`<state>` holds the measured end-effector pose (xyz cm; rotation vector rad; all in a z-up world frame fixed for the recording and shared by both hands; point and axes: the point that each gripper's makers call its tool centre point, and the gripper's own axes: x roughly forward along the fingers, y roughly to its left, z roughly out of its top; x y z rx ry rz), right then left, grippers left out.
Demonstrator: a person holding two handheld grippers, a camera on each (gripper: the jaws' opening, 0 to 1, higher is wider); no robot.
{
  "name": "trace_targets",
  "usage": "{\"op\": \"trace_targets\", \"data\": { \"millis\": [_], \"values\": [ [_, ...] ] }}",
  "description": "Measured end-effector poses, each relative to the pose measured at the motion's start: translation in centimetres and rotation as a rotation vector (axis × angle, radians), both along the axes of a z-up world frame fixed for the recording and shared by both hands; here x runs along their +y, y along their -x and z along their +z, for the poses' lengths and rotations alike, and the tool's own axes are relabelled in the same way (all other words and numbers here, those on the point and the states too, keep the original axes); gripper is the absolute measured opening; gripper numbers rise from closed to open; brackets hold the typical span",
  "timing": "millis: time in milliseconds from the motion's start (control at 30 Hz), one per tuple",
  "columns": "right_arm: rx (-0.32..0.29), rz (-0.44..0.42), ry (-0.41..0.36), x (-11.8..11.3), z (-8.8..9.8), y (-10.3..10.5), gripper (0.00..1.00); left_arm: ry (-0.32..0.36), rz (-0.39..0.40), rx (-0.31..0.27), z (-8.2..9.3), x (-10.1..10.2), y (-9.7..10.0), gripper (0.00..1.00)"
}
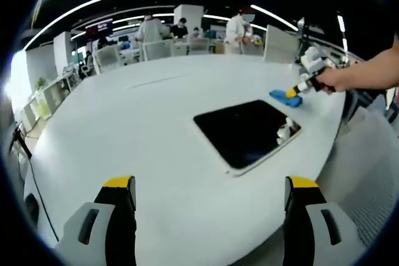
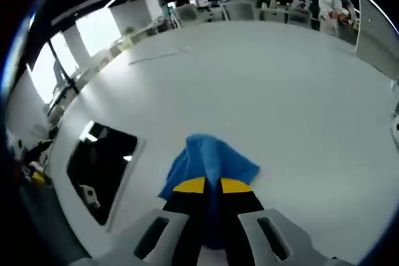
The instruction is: Wipe the mirror surface with the cleaning cloth until all visible marks leave the cleaned area.
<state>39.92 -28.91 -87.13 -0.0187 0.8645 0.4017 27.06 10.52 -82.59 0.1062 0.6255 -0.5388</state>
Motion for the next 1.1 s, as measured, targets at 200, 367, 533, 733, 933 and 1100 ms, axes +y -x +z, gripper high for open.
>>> {"op": "trace_targets", "data": {
  "millis": [200, 367, 533, 733, 933, 1100],
  "values": [
    [-0.063, -0.096, 0.002, -0.4, 2.7, -0.1, 0.38, 0.025, -0.04, 0.015, 0.0, -0.9, 0.5, 1.0],
    [-0.126, -0.064, -0.052, 1.2, 5.5, 1.1, 0.44, 0.039, -0.061, -0.009, 0.4, -1.3, 0.5, 1.0],
    [-0.222, -0.046, -0.125, 3.5, 8.0, 3.8, 0.59, 0.048, -0.027, 0.003, 0.3, -0.9, 0.3, 1.0],
    [-0.251, -0.044, -0.1, 3.5, 7.6, 7.7, 0.76, 0.038, -0.014, -0.002, 0.4, -0.5, 0.4, 1.0],
    [-0.292, 0.064, -0.064, 4.3, 7.1, 10.3, 0.8, 0.031, -0.016, 0.001, 0.3, -0.5, 0.5, 1.0],
    [-0.348, 0.061, -0.051, 3.7, 7.9, 10.9, 0.82, 0.054, 0.0, 0.01, 0.3, -0.4, 0.5, 1.0]
  ]
}}
